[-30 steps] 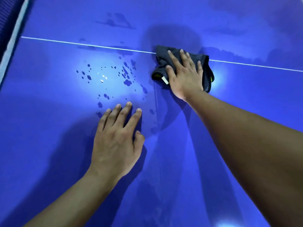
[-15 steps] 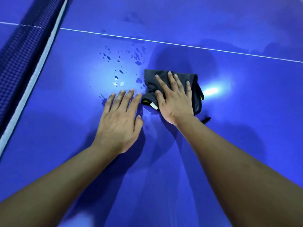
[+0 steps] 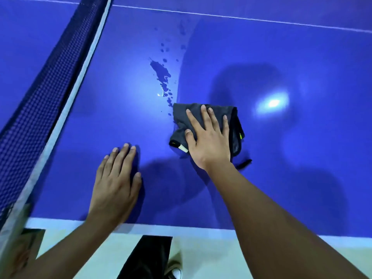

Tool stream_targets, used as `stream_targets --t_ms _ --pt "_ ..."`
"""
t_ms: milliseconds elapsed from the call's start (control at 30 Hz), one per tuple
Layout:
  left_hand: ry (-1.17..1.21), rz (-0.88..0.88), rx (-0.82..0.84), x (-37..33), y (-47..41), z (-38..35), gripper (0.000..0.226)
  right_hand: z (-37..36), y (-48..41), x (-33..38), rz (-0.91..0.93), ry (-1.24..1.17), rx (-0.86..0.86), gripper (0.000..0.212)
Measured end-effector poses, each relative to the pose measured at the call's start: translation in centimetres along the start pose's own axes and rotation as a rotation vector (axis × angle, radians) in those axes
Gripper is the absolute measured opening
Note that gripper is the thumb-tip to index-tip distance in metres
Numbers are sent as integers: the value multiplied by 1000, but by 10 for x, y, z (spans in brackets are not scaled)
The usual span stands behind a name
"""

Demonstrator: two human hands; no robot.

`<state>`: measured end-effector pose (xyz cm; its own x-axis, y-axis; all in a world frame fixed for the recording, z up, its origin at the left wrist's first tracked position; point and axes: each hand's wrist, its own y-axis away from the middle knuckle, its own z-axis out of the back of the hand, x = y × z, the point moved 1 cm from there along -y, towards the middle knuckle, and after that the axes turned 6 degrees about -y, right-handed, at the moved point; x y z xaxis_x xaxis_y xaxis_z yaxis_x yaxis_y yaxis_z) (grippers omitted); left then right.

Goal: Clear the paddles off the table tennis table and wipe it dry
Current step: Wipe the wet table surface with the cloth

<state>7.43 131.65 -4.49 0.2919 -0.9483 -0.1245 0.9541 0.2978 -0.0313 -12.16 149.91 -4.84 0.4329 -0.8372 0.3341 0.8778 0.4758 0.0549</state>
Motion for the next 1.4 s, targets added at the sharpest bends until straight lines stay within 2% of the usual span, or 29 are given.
stream_targets --t_ms 200,400,600,767,900,1133,1400 --pt "-29 -26 93 6 55 3 63 -14 99 21 -4 -22 -36 59" --pt "14 -1 197 7 56 14 71 -30 178 48 -4 -4 -67 57" --pt "18 12 100 5 47 20 54 -31 176 54 -33 23 -75 57" --pt "67 -12 1 14 15 24 29 -29 119 65 -35 22 -55 57" --pt "142 -150 2 25 -45 25 23 -30 53 68 3 7 -13 58" --pt "74 -145 18 55 -178 15 49 -24 -68 67 -10 12 -14 58" --pt "26 -59 8 79 -312 -2 60 -9 -230 57 -69 38 -18 58"
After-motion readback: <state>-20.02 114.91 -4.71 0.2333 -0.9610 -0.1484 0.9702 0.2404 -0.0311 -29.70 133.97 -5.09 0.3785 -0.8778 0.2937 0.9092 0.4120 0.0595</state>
